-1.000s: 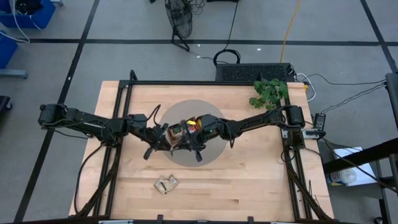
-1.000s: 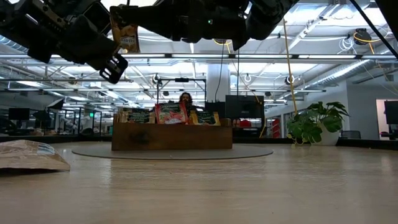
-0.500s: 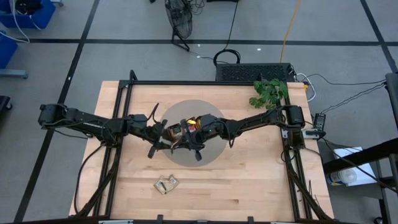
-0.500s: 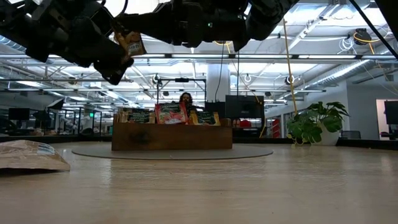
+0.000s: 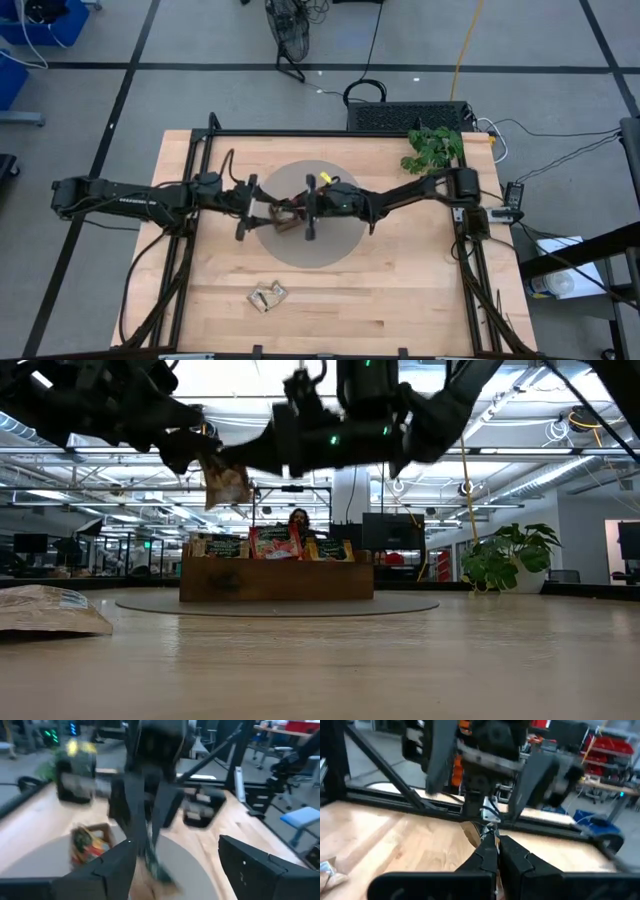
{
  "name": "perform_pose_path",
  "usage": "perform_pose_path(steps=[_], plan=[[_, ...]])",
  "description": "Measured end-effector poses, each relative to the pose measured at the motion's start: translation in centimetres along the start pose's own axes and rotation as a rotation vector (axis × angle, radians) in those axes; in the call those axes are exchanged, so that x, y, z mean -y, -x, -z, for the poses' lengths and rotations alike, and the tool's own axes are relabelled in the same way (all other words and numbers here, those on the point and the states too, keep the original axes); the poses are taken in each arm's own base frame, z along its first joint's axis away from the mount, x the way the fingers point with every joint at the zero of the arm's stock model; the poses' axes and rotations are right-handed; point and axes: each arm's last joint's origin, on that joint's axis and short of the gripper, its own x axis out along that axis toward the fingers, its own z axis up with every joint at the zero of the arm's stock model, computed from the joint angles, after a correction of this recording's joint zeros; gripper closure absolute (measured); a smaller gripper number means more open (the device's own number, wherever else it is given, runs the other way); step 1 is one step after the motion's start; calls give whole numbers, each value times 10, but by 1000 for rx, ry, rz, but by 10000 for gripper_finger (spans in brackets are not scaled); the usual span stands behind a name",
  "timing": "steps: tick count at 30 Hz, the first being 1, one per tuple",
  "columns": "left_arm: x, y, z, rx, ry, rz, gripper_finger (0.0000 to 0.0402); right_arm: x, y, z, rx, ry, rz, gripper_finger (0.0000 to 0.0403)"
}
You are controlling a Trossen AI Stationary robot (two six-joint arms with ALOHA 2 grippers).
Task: Pick & Place Tea
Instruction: Put the brown tea bag into the wooden organizer
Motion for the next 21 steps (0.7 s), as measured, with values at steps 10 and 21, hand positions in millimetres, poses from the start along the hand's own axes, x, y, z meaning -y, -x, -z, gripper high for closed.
perform_pose_path(steps=[10,21], plan=[[-1,0,0,-3,-27,-39,119,-11,-14,46,-46,-74,127,403],[-1,0,0,-3,-25,-39,117,-19,-13,46,-67,-112,183,403]])
